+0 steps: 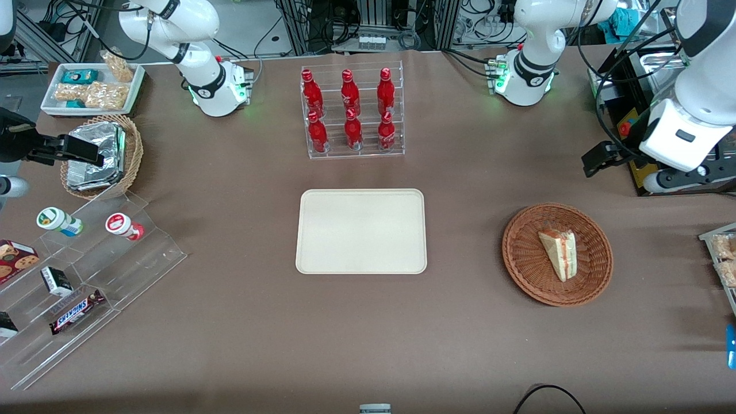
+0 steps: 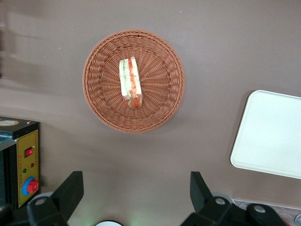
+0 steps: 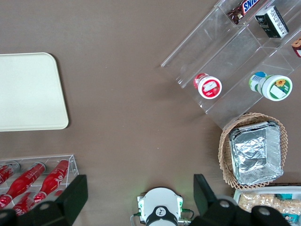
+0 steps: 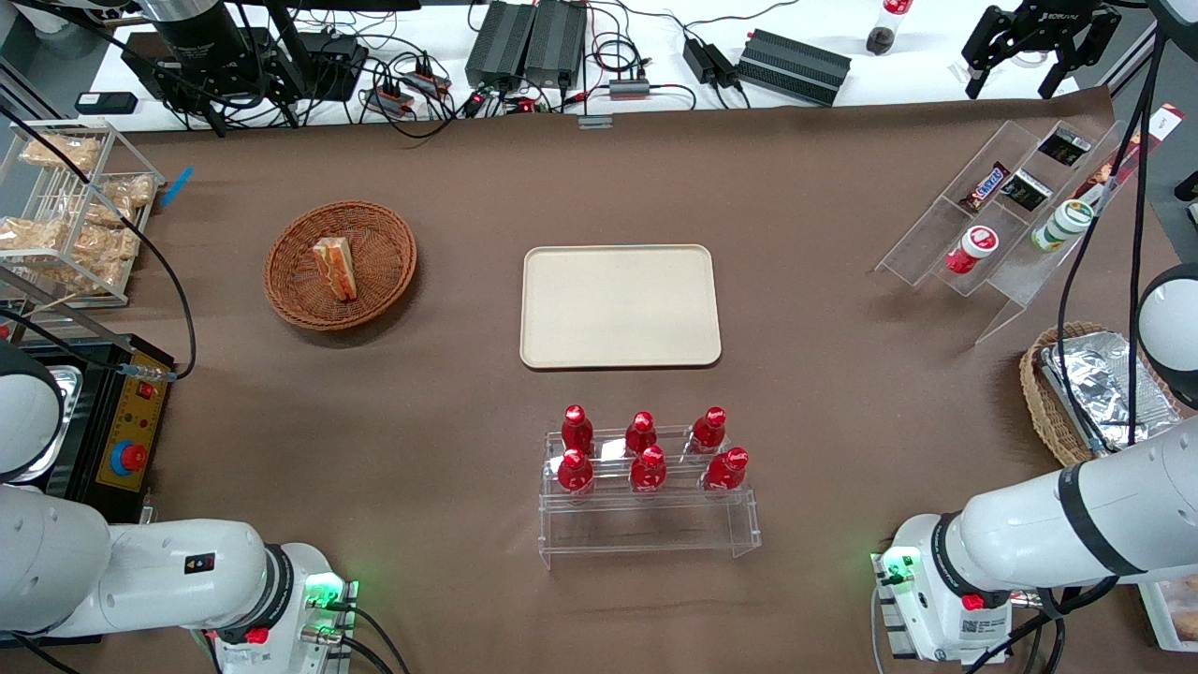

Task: Place sandwich from basket to tray
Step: 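Move the left gripper over the wrapped sandwich in the wicker basket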

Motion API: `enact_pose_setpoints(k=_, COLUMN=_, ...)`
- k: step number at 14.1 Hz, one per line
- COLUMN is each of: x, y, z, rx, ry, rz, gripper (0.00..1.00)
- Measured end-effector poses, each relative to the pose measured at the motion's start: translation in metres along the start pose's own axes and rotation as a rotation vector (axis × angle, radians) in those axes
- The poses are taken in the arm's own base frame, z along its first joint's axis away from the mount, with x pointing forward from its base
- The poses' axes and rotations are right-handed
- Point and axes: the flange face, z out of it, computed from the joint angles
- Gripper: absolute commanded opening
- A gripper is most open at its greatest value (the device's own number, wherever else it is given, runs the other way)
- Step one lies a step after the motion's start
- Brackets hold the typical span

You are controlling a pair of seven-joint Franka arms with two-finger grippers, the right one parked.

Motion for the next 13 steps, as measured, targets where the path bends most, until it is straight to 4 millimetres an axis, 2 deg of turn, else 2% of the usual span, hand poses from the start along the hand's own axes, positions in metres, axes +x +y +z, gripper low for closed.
enact_pose_setpoints(k=6, x=0.001, y=-0.001, z=0.003, rx=0.002, ry=-0.008, rz=0.003, gripper=1.0)
enact_pose_setpoints(k=8, x=0.004, y=-0.002, z=0.014, rx=0.01, ry=-0.043, rz=0.001, gripper=1.0)
enact_pose_setpoints(k=10, x=0.012, y=-0.004, z=0.04, rx=0.024, ry=-0.109, rz=-0.003, gripper=1.0)
enact_pose_setpoints(k=13, x=0.033, y=-0.004, z=0.096, rx=0.03, ry=-0.177, rz=-0.008, gripper=1.0)
